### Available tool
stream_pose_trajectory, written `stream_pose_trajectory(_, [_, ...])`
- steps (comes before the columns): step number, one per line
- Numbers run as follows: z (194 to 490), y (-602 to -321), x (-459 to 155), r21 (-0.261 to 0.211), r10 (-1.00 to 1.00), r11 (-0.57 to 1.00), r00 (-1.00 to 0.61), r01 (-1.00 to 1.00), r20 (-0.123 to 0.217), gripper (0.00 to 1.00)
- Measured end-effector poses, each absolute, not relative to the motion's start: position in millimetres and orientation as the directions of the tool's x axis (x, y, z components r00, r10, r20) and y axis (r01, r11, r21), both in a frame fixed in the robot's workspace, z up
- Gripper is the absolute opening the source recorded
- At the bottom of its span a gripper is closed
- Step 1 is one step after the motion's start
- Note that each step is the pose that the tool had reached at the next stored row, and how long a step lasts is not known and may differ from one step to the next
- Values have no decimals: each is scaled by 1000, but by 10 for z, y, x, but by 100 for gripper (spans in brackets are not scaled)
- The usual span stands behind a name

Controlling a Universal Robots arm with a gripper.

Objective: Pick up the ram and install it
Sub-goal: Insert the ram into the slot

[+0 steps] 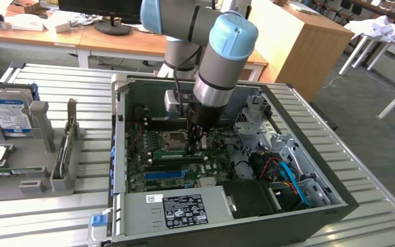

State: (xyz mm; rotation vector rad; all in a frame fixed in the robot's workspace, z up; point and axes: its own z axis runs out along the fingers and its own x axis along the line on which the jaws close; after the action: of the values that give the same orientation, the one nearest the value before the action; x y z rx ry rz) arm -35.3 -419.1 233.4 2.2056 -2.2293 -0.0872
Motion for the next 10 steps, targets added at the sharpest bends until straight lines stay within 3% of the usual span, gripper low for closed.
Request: stream_pose_trajectory(10, [2322,-4195,-353,43,-999,10,-11,-999,-36,12])
